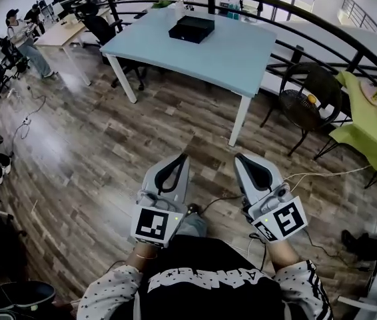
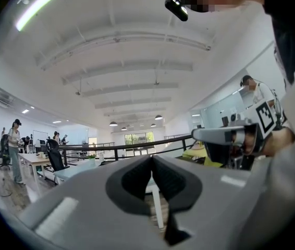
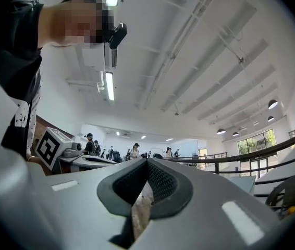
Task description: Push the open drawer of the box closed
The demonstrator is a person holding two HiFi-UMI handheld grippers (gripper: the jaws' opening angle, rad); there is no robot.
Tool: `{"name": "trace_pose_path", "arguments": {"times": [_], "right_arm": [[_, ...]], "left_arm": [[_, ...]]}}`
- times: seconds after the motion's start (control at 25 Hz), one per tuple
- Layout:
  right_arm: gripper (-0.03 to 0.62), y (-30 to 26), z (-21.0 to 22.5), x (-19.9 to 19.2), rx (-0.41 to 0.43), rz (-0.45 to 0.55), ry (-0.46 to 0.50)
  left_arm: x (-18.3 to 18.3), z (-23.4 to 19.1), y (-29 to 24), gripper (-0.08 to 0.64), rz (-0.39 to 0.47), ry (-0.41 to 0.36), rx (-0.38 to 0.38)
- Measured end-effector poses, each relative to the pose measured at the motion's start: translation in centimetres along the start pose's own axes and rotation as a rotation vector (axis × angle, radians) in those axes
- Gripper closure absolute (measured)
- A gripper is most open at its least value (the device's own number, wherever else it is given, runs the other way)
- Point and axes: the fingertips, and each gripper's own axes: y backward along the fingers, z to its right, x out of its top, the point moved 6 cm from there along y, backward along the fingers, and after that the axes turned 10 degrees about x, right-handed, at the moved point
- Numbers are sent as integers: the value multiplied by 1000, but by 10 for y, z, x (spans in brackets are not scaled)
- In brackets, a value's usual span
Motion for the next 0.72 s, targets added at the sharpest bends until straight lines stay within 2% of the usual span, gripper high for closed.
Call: {"name": "trace_pose_path", "arguments": {"times": [0.32,0.72], "right_arm": [[592,-81,55,-21,61,-4,-21],[592,-164,93,-34,93,-25,-9]], "left_arm": [[-10,-62,-65,560,-4,-8,66],[-20,-127,-127,560,4,-5,81]]}}
